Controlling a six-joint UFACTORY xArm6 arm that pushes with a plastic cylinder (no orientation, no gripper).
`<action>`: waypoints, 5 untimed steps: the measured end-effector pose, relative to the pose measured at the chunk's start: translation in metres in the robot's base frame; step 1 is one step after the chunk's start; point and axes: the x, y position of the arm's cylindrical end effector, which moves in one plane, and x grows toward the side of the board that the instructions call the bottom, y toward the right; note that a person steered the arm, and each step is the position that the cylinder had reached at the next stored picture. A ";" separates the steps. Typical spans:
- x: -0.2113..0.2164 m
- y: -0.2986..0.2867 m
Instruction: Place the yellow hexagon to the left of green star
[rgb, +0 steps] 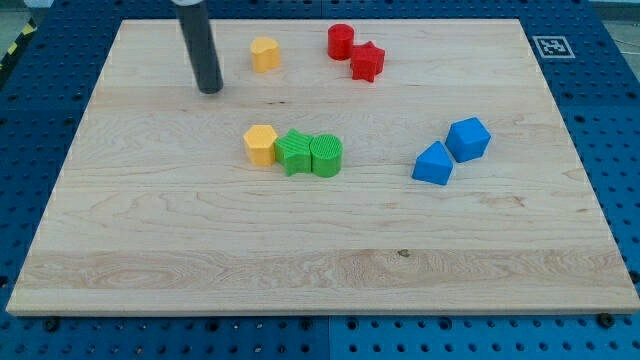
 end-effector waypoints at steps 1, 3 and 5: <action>-0.004 -0.002; -0.027 -0.002; -0.065 -0.002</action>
